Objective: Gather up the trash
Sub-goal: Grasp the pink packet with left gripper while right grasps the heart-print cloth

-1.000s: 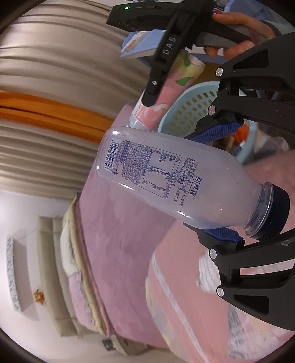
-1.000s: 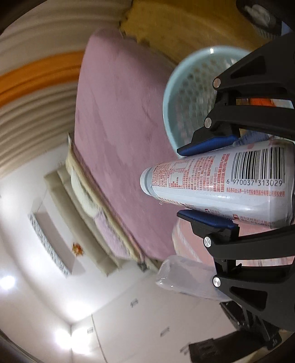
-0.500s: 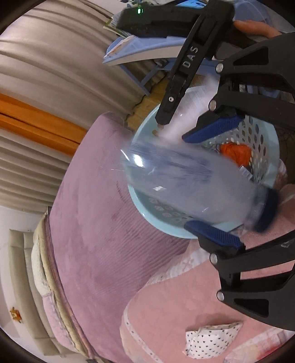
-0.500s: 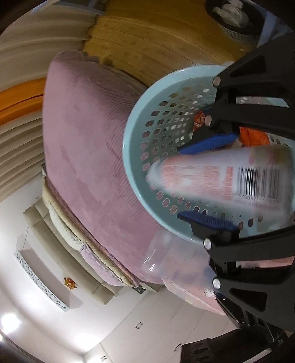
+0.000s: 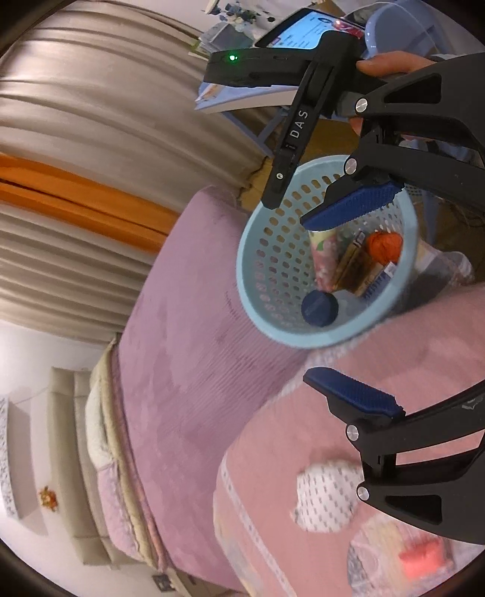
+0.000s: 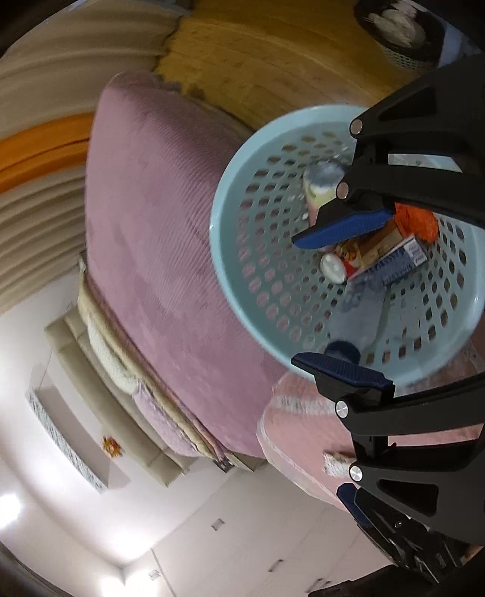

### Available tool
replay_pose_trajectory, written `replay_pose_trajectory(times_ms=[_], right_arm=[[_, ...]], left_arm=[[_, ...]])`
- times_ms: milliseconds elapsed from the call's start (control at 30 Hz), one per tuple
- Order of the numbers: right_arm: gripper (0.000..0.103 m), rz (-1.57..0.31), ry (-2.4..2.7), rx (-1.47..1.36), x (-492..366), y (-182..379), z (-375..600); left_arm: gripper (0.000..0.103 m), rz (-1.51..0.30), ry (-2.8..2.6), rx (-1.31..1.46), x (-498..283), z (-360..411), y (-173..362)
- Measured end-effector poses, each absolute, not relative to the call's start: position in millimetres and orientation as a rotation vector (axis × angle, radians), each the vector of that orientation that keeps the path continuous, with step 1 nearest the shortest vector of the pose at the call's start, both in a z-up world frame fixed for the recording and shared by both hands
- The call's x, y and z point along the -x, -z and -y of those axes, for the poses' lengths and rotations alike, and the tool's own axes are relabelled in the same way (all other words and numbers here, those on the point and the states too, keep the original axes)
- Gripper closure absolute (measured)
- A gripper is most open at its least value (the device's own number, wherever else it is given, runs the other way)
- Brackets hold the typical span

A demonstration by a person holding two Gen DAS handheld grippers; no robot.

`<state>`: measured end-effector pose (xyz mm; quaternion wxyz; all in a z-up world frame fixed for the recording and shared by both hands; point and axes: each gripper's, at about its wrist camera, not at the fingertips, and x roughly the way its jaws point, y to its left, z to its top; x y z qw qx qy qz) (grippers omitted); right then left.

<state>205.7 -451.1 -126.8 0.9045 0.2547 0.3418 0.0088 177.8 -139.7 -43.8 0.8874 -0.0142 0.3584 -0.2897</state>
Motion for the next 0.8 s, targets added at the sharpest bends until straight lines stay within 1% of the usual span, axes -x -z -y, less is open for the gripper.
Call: replay_pose_trajectory(times_ms=[200,467,733,800], right_arm=[[0.049,-0.641,-0.112,-0.424,-195,96,403],[0.048,-0.610,-0.235,-0.314,-187,71,344],[0.048,-0.640,-0.359,-0.226,-187,72,276],[0.048,-0.648,-0.389,-0.209,-188,75,261]], left_arm=[[0.029,-0.688,0.517,0.069,-157,92,28],[0.029,-0.614,0.352,0.125,-125,12,15],[0.029,-0.602,0.168,0.202,-97,-67,21],[0.026,-0.610,0.128,0.232,-90,-88,25]])
